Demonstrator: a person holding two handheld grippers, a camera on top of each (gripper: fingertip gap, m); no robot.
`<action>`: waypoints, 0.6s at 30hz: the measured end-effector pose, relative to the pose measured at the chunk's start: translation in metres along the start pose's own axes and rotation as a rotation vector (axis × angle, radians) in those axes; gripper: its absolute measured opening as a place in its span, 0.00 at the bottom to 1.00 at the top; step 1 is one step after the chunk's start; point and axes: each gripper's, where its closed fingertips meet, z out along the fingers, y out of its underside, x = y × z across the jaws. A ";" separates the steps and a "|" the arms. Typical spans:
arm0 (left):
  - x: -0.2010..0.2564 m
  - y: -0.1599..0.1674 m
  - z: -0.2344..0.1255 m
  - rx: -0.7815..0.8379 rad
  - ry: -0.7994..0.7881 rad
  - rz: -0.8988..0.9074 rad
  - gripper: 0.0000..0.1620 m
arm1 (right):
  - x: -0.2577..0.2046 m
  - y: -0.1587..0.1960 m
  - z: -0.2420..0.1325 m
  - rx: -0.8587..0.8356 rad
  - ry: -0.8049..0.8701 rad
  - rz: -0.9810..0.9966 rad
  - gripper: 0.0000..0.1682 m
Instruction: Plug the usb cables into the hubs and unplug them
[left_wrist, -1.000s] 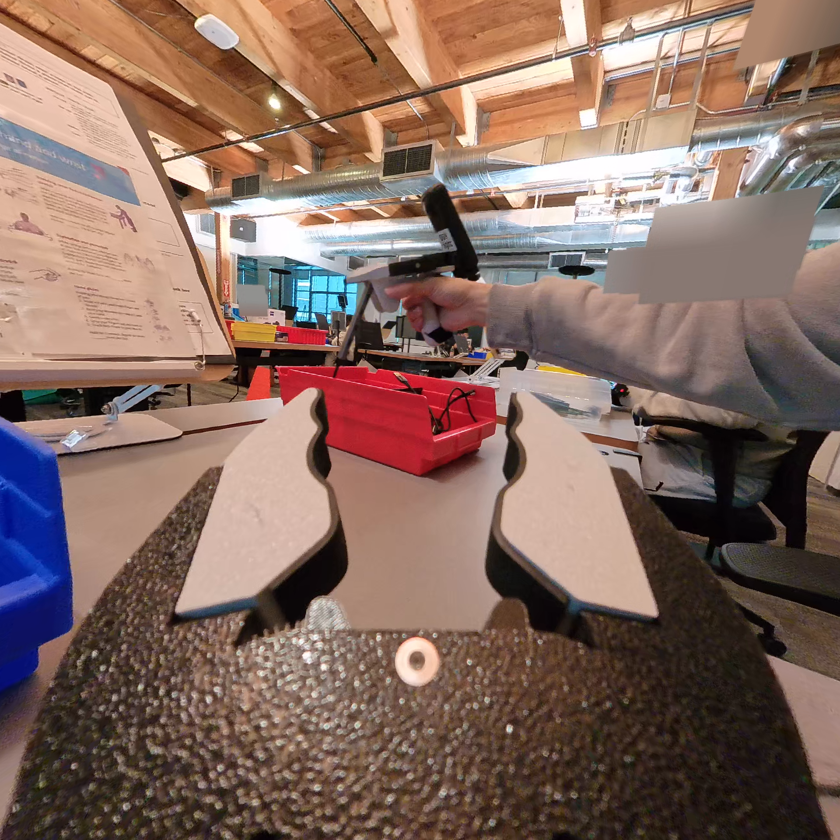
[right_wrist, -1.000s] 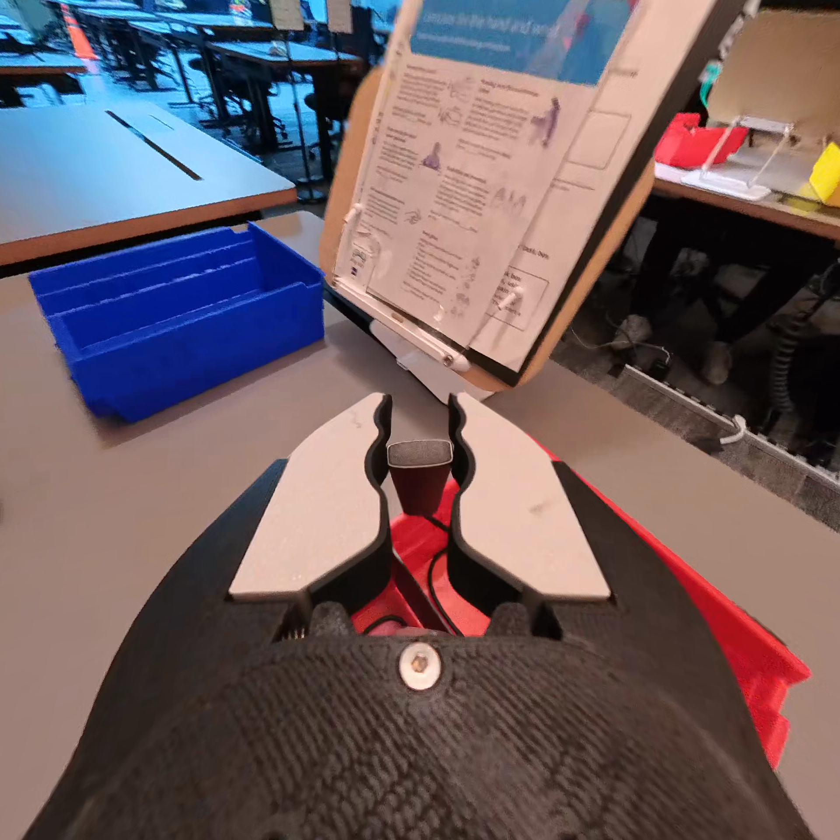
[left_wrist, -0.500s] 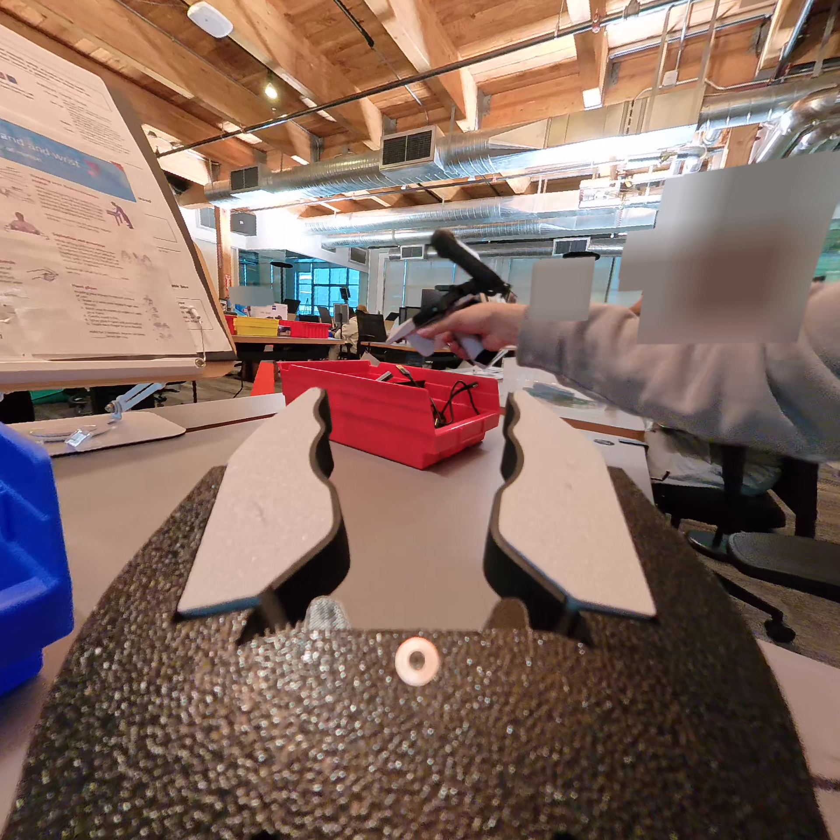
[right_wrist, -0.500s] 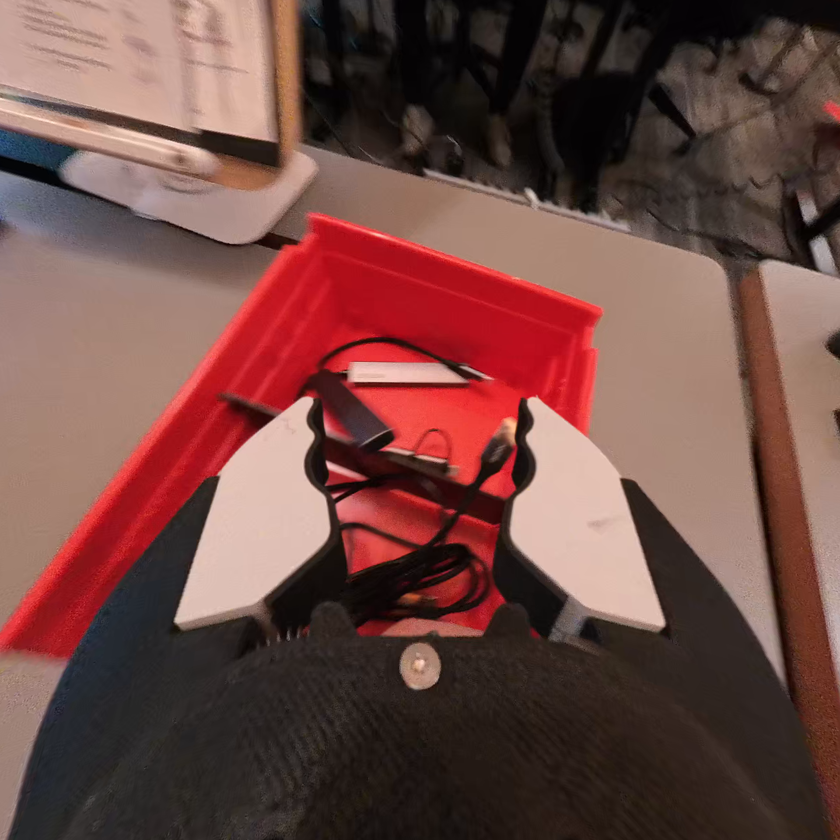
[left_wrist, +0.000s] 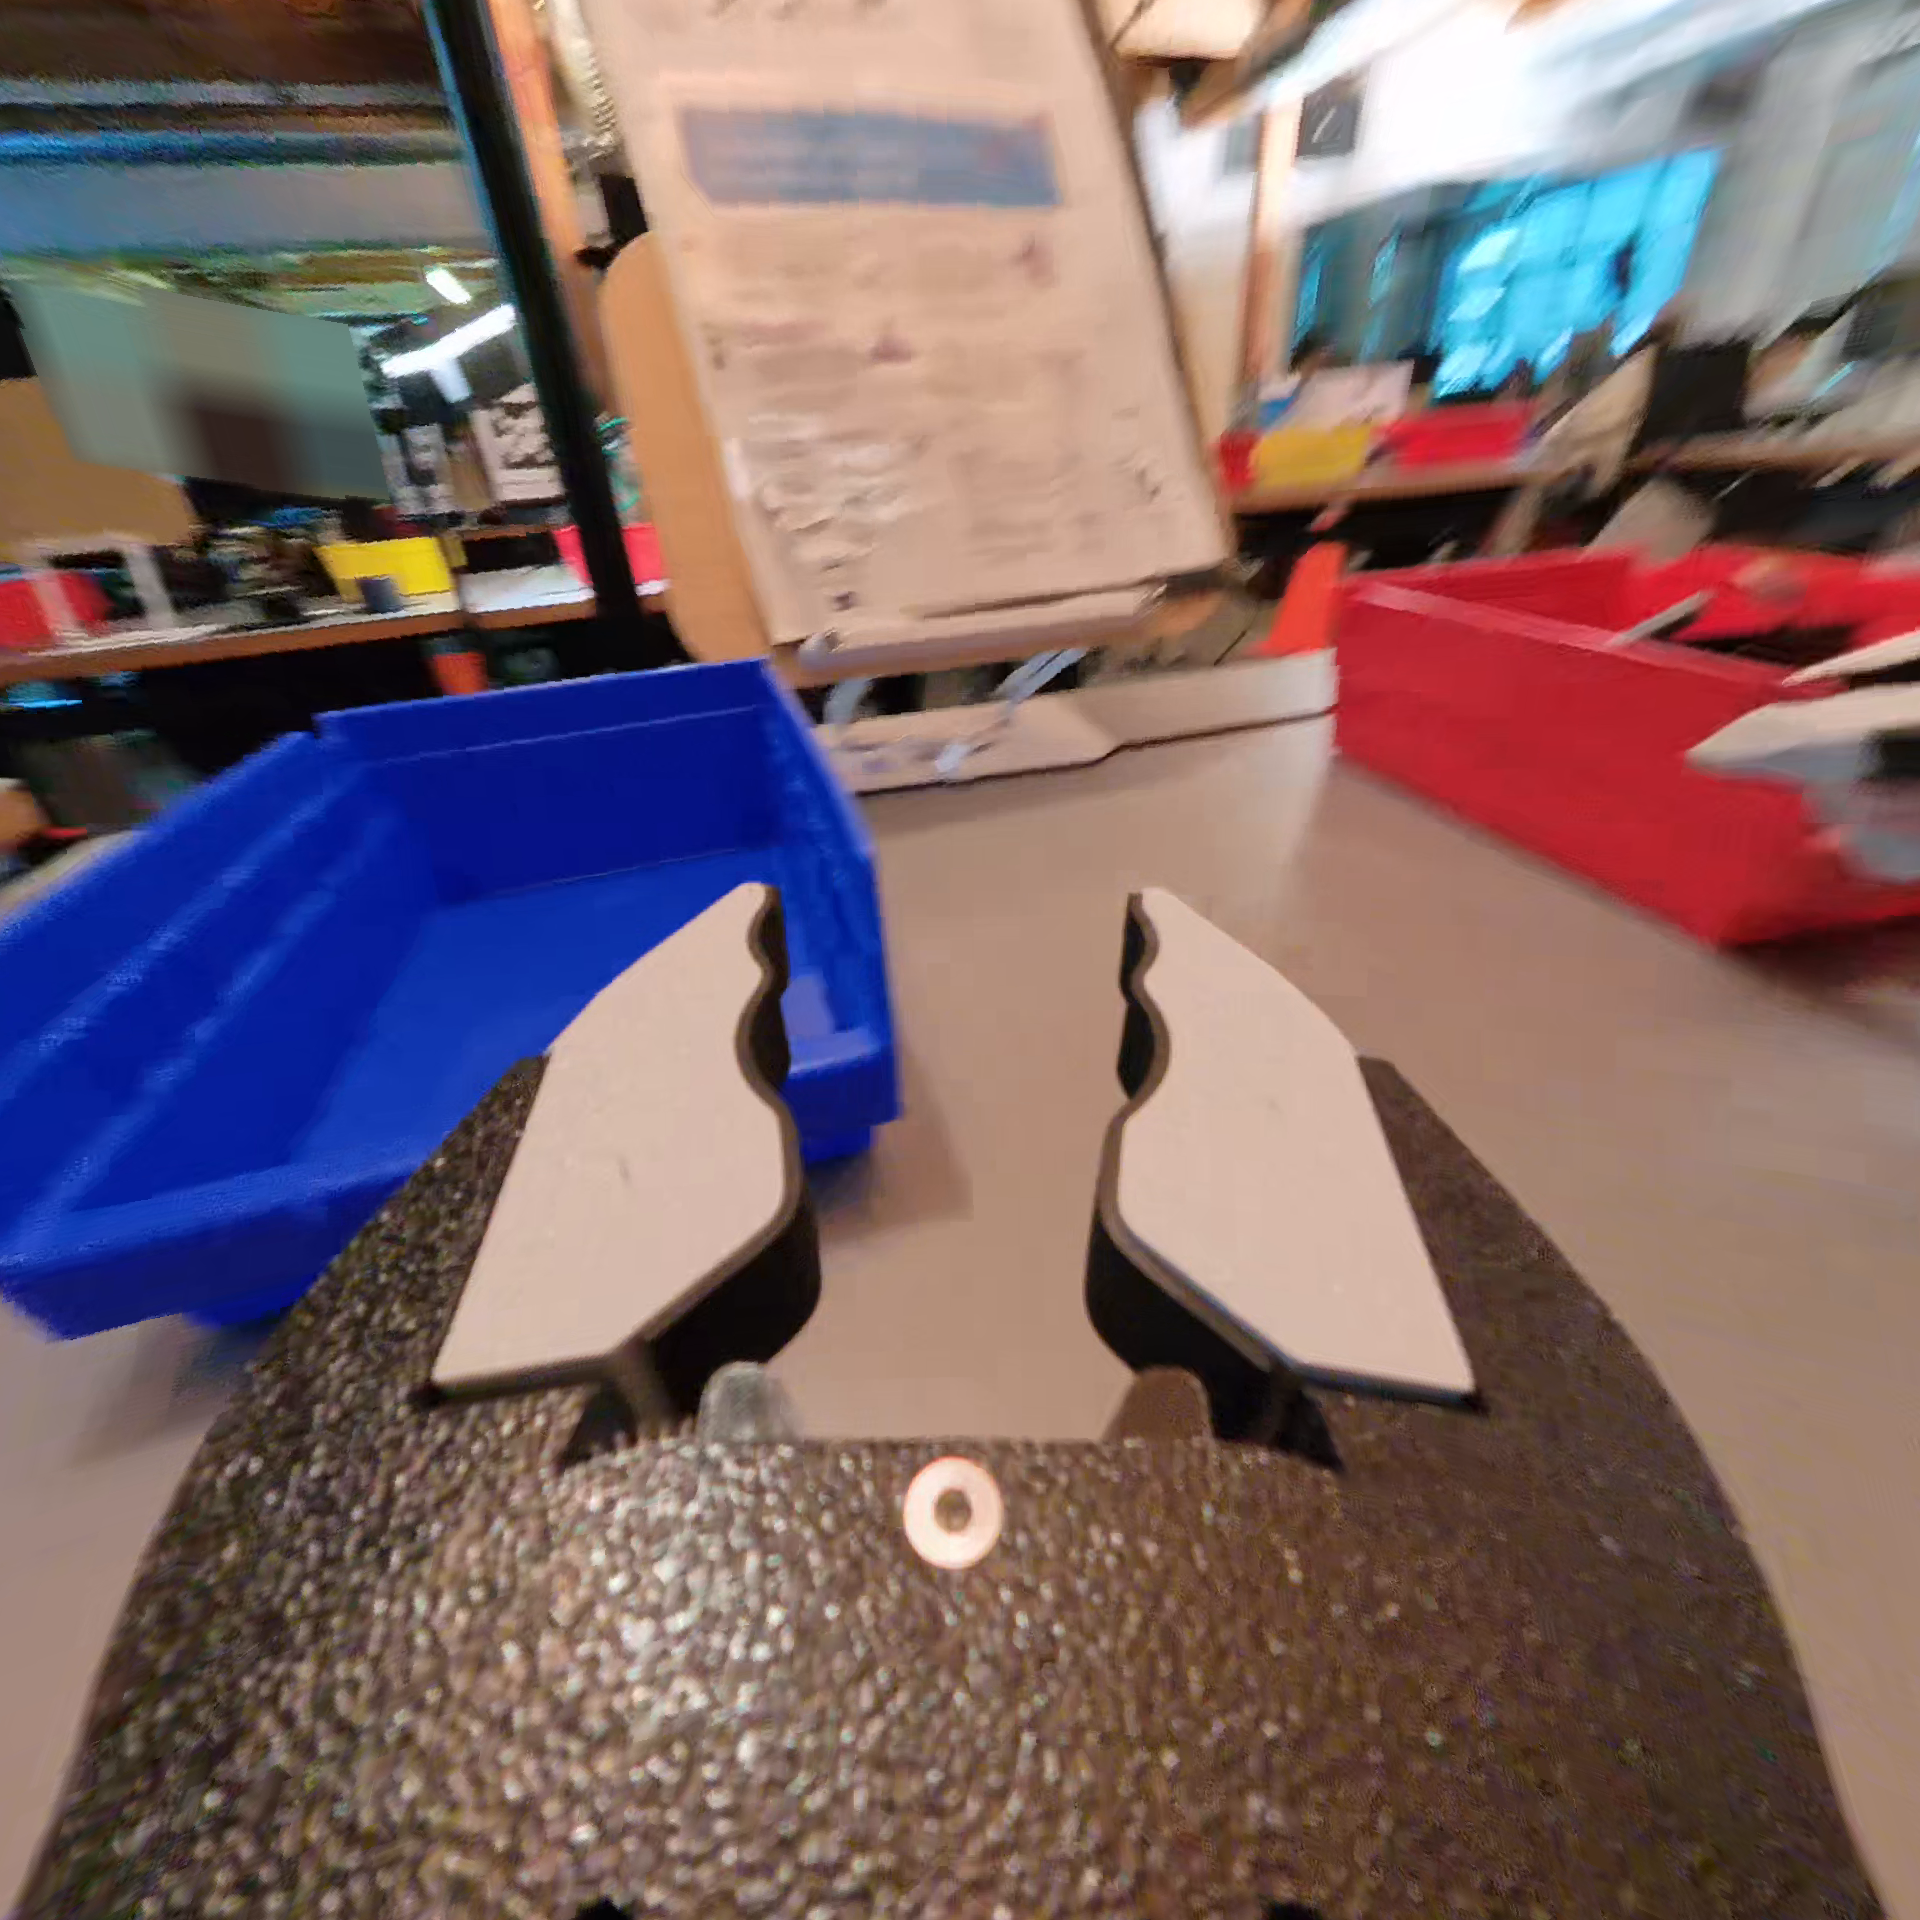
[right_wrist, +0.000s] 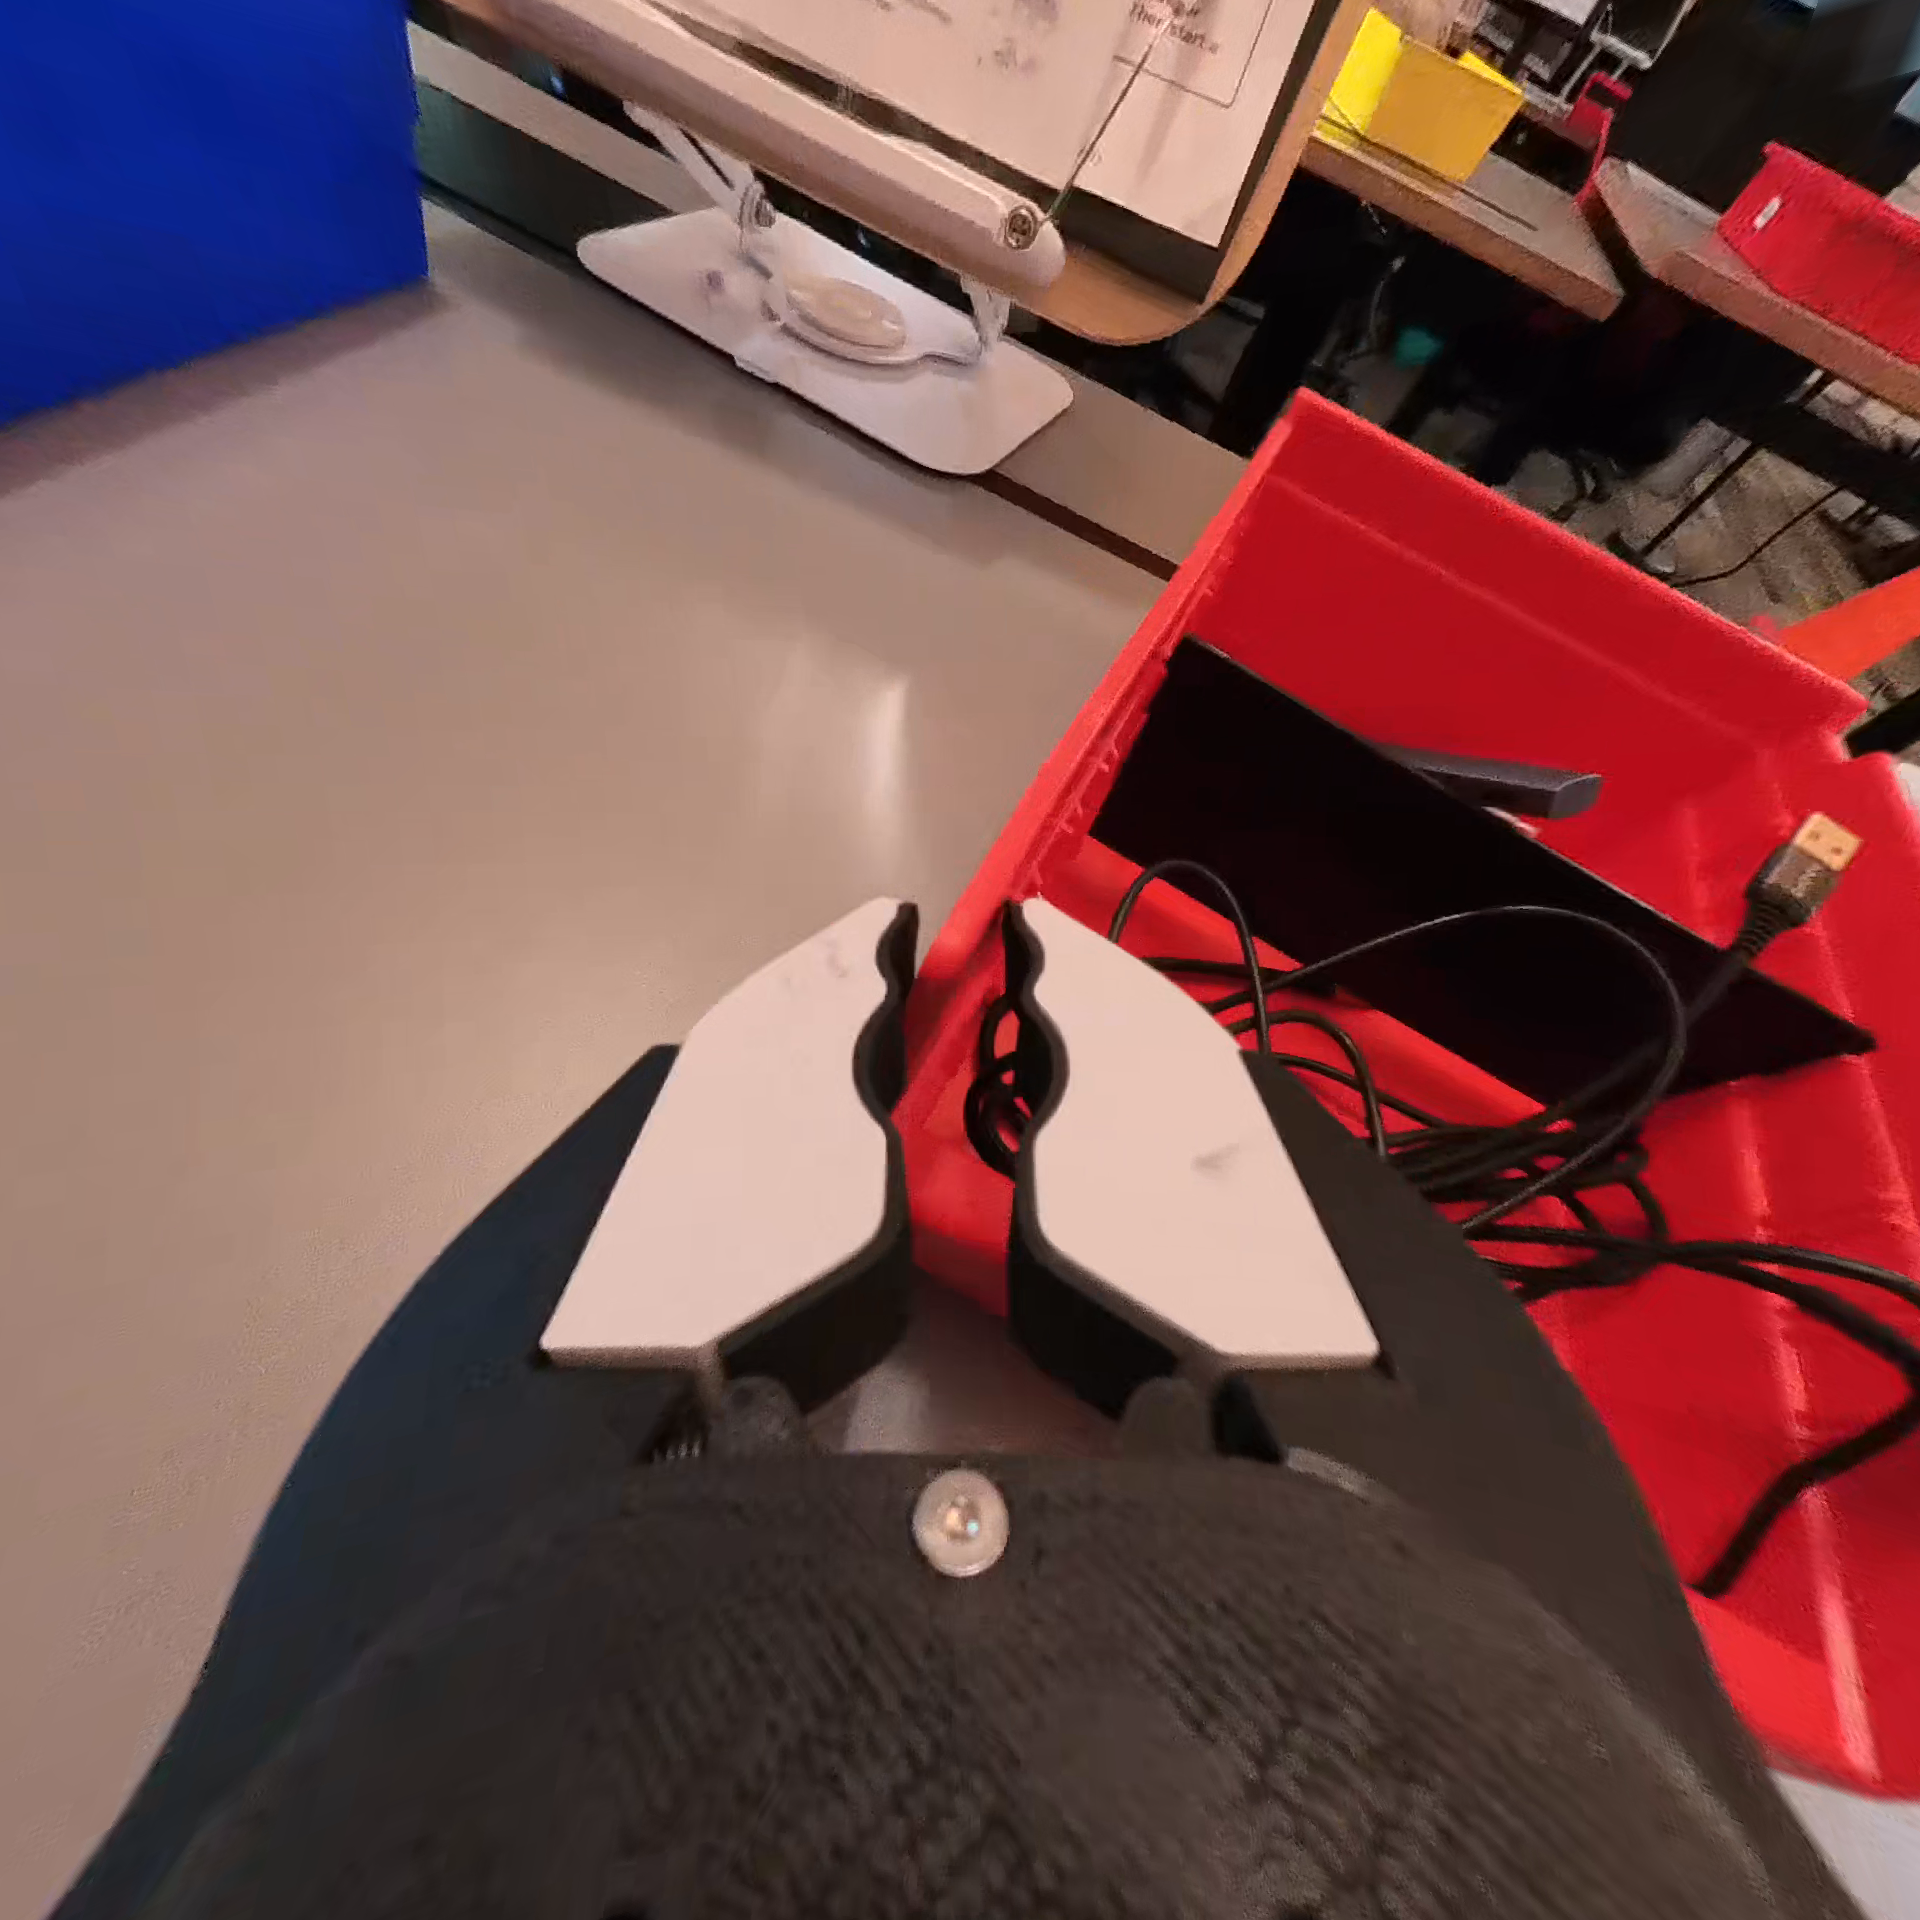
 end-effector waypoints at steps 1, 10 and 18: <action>-0.004 0.003 0.006 -0.040 -0.025 0.035 0.38 | -0.001 -0.002 0.003 0.022 -0.004 0.029 0.10; -0.022 0.038 0.087 -0.376 -0.063 0.127 0.30 | -0.007 0.000 -0.006 0.047 0.092 0.135 0.04; -0.061 0.042 0.070 -0.291 -0.094 0.187 0.02 | -0.058 -0.005 -0.032 0.104 0.040 0.203 0.01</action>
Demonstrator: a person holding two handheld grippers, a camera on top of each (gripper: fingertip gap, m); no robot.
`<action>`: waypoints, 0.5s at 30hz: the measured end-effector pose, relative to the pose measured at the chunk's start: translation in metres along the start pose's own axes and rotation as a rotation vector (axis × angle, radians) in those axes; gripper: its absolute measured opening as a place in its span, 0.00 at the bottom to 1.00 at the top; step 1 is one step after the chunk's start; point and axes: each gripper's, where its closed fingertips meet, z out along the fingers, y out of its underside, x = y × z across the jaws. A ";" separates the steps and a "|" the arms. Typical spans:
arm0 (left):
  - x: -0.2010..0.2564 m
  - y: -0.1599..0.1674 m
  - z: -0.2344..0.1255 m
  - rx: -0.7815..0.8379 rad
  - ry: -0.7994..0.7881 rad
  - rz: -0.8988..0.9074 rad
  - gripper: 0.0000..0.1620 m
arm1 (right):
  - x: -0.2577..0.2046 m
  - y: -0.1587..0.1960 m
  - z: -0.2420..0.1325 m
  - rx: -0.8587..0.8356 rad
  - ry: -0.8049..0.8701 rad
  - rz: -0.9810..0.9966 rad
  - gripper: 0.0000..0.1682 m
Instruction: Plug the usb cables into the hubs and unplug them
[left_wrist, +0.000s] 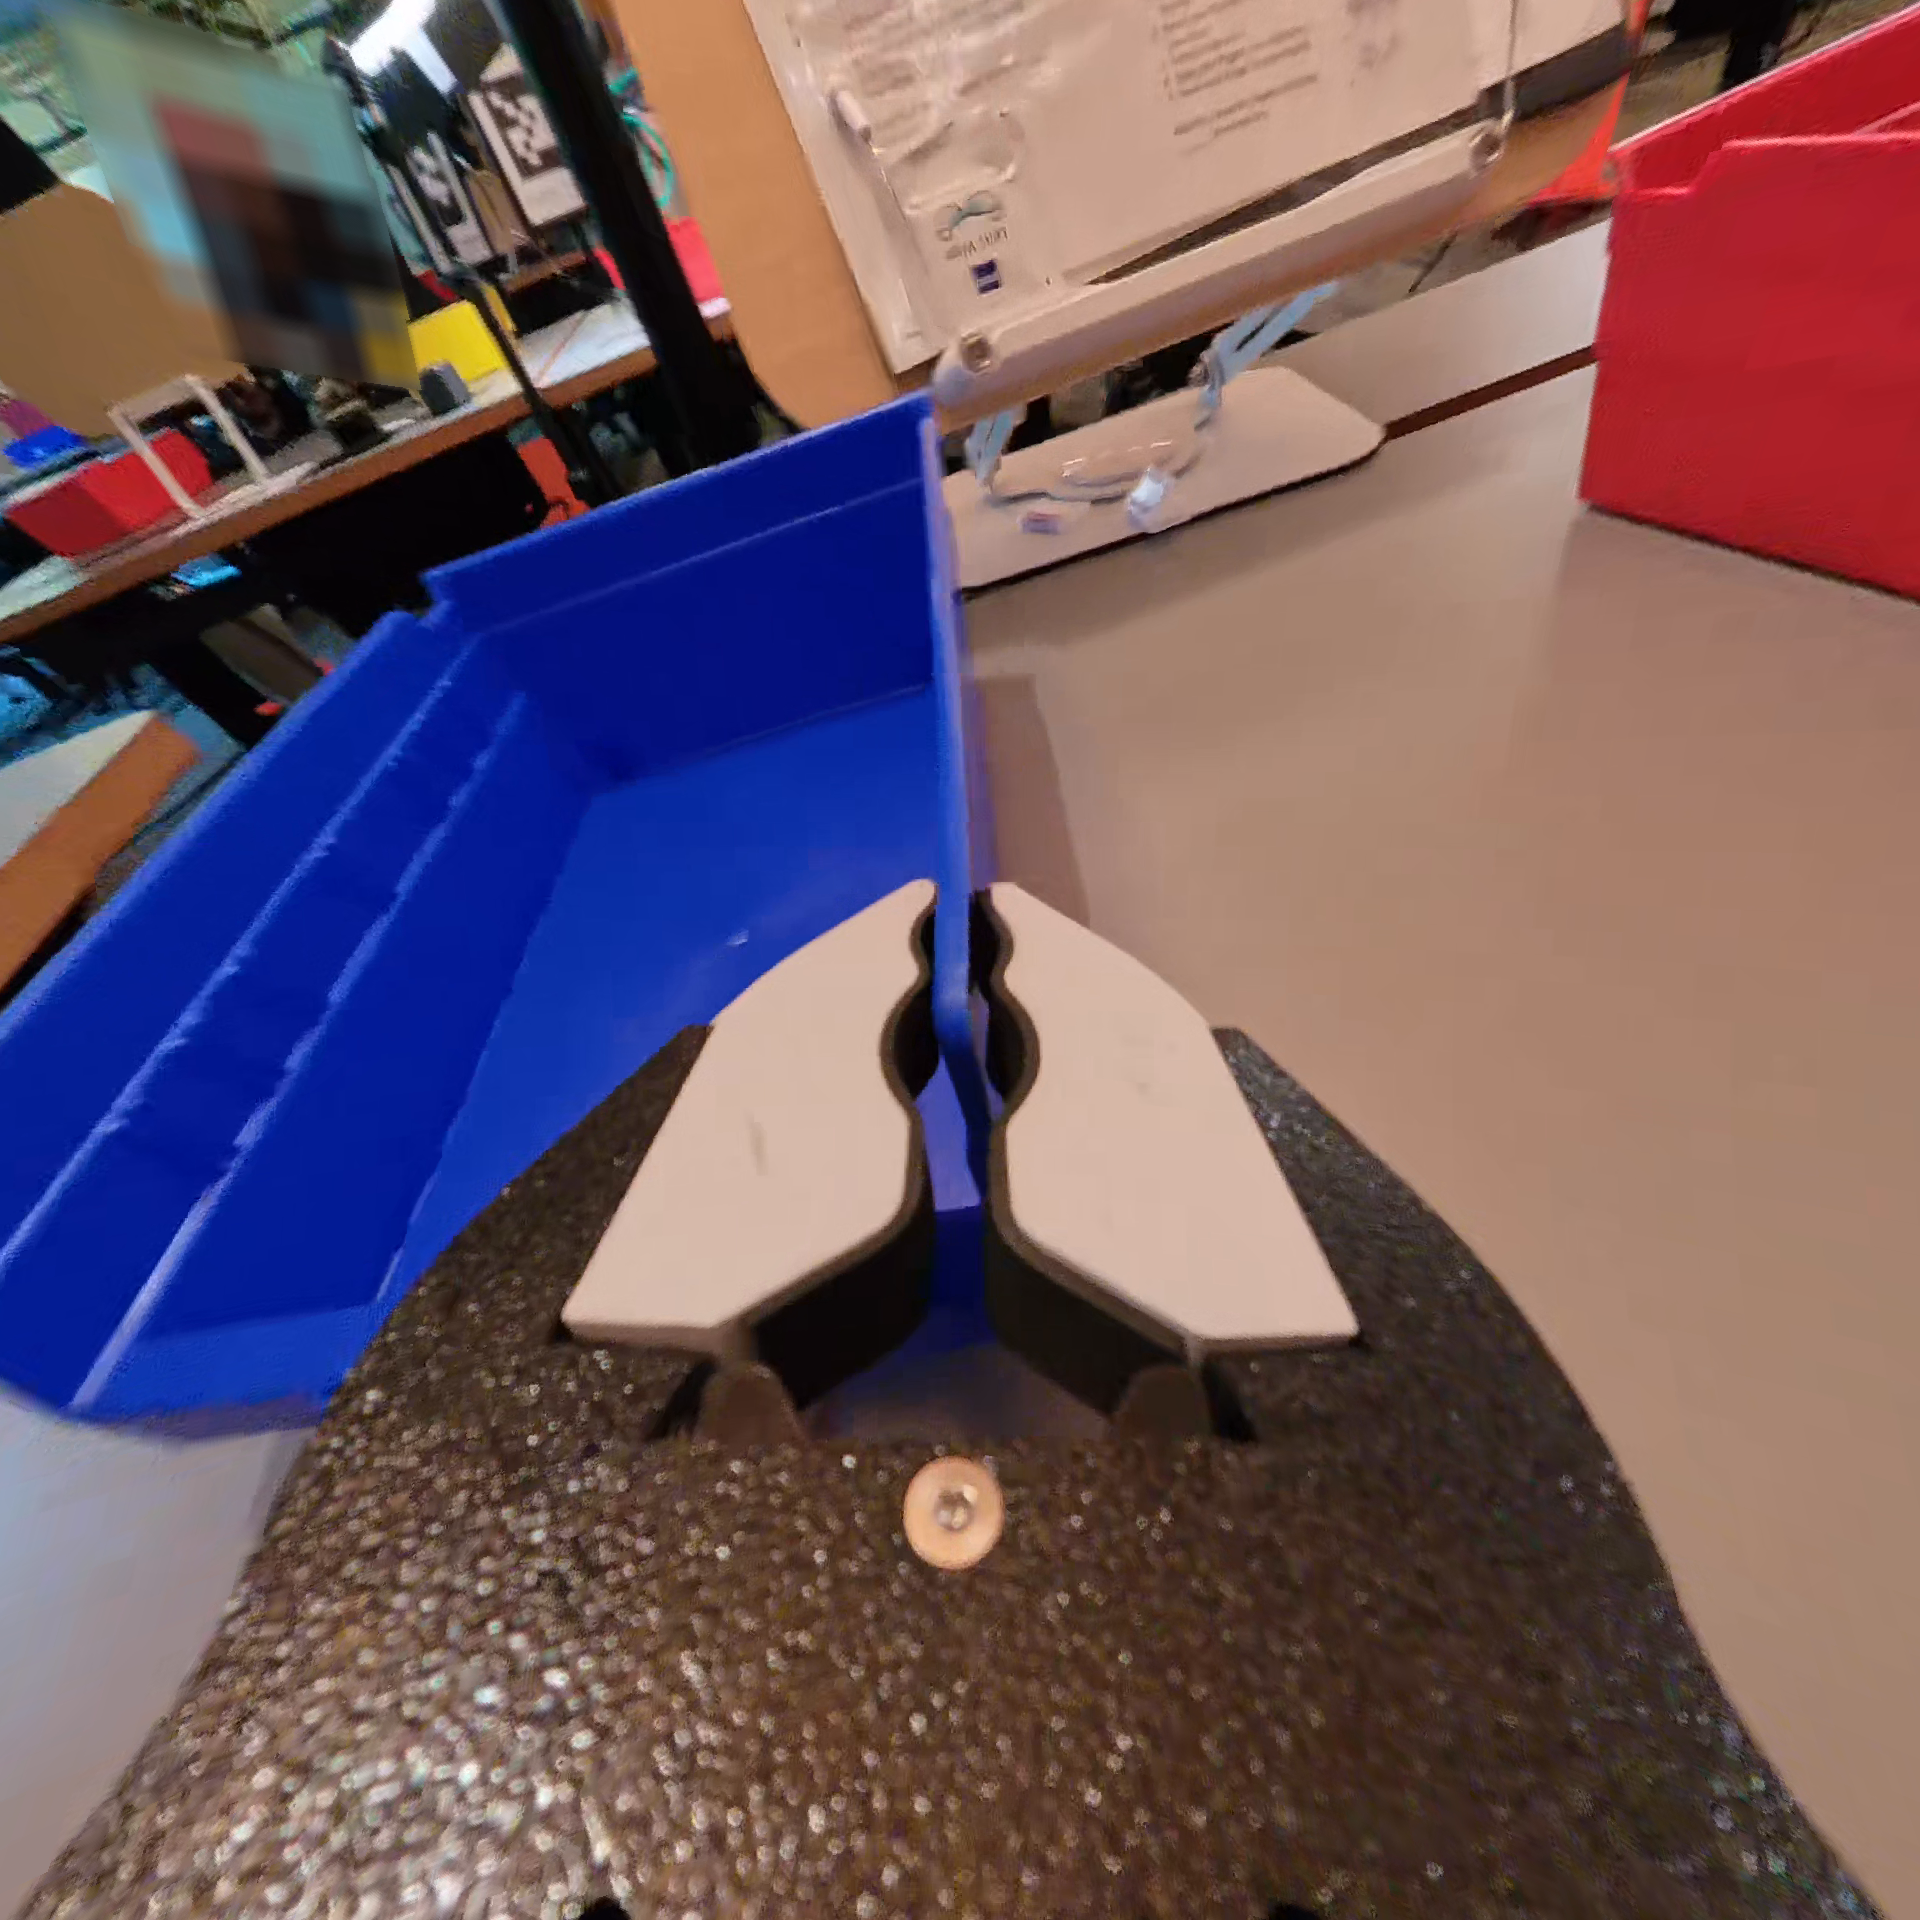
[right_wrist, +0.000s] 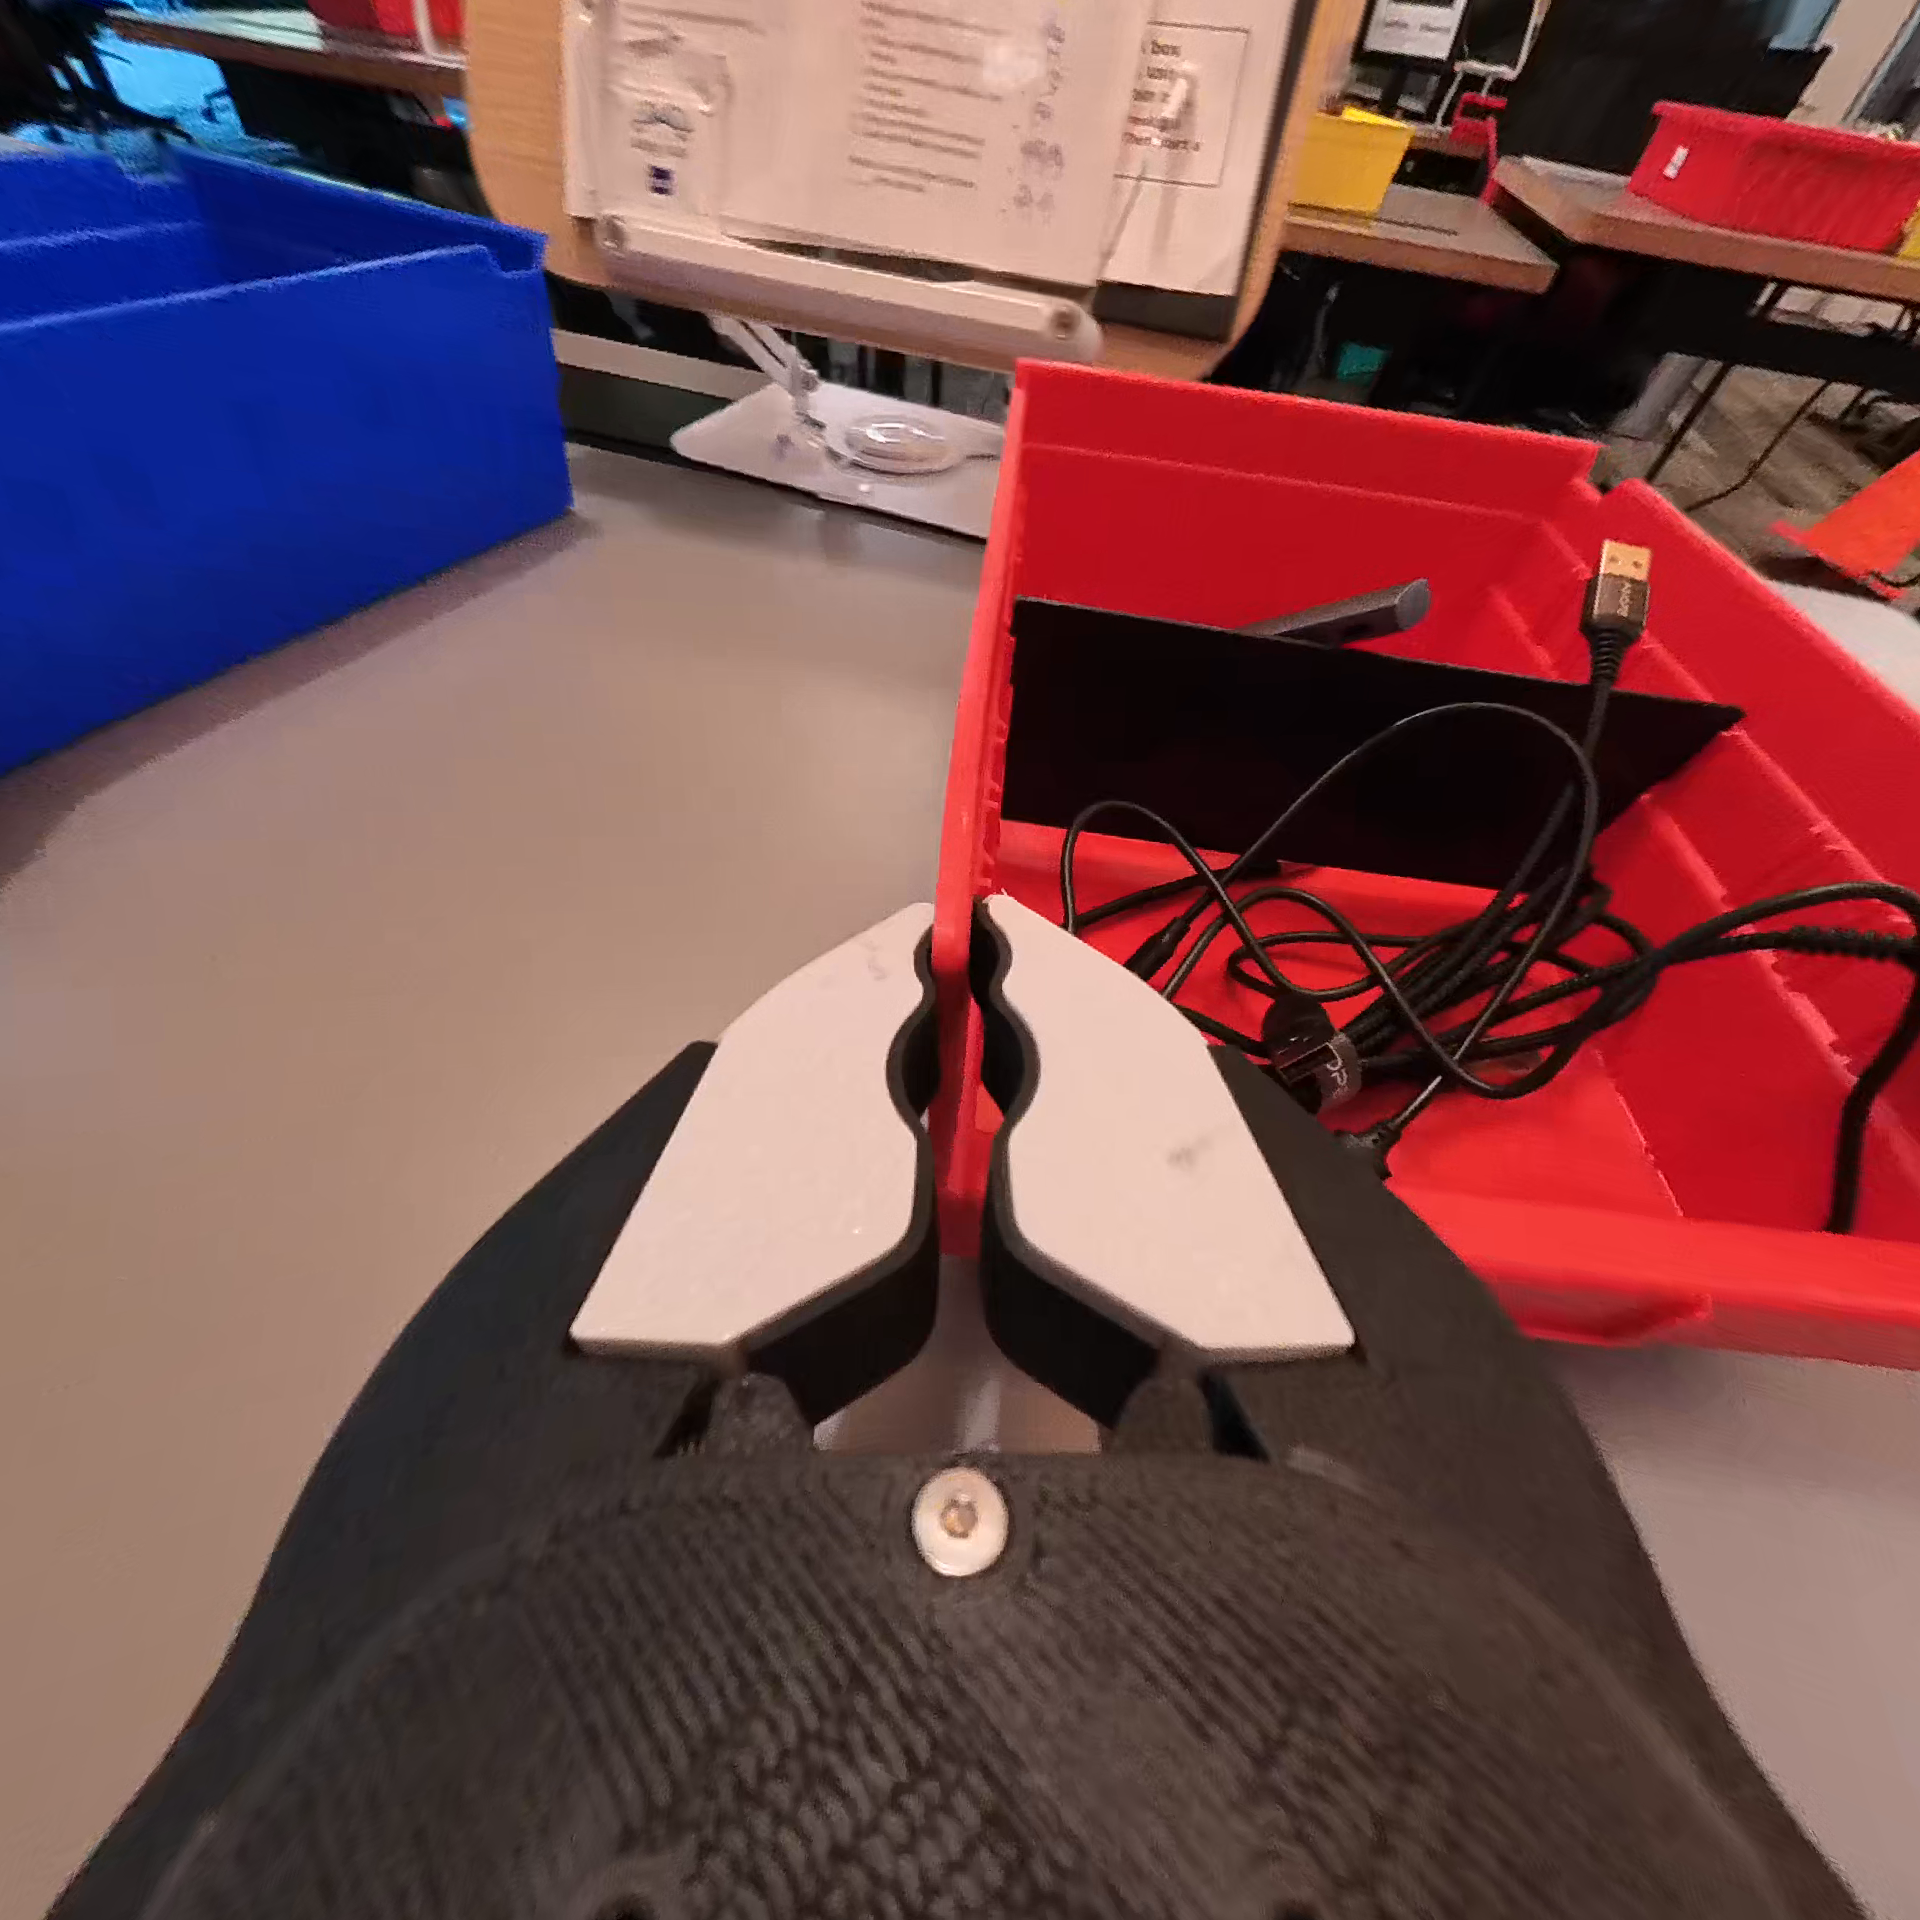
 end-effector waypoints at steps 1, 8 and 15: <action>-0.006 0.004 -0.009 0.003 -0.010 0.003 0.03 | -0.010 0.000 -0.003 0.008 -0.014 0.003 0.01; -0.053 -0.012 -0.076 0.108 -0.112 -0.069 0.02 | -0.100 -0.008 -0.012 0.062 -0.149 0.034 0.06; -0.075 -0.084 -0.129 0.207 -0.147 -0.023 0.03 | -0.188 -0.023 0.004 0.043 -0.253 0.072 0.08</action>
